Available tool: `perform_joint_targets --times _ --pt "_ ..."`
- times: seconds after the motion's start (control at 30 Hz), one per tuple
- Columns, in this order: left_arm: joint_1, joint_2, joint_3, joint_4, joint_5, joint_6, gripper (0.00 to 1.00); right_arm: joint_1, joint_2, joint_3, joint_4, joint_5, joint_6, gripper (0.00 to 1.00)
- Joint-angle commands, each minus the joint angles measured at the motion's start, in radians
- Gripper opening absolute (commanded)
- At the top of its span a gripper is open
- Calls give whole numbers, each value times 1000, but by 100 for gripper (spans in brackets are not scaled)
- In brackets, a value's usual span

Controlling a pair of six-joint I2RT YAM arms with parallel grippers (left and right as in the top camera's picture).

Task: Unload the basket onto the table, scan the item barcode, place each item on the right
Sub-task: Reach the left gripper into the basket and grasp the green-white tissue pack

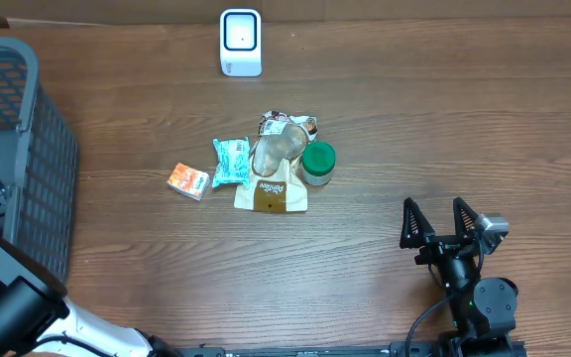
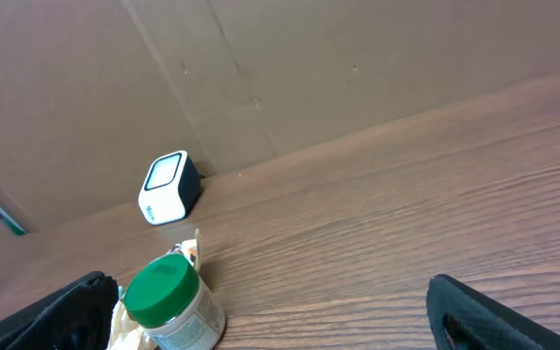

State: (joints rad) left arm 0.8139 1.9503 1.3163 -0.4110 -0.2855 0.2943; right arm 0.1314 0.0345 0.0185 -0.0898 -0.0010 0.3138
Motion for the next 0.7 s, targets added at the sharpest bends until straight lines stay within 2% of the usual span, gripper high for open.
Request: perform_joint_targets --times 0.0,0.07,0.13,0.3,0.33,0.4,0.5,0.67 --pt "9 48 -5 8 -14 42 73 -3 -9 -10 7 -5 -5 100" --pt "10 63 -5 22 -14 42 72 -3 -9 -10 7 -5 -5 100" --pt "10 70 -5 24 -10 39 66 -3 -9 -10 7 -5 -4 100" --pt "10 72 -5 -9 -9 26 37 -3 -9 -10 7 -5 -5 100" --pt "10 72 -6 -22 -6 15 35 -3 -9 -10 7 -5 -5 100" --pt "11 72 -13 -37 26 13 38 -3 -9 -10 7 -5 -5 100" --pt "11 73 -30 -48 23 13 51 -3 -9 -10 7 -5 -4 100" --pt "11 73 -39 -85 8 -28 53 -3 -9 -10 7 -5 -5 100"
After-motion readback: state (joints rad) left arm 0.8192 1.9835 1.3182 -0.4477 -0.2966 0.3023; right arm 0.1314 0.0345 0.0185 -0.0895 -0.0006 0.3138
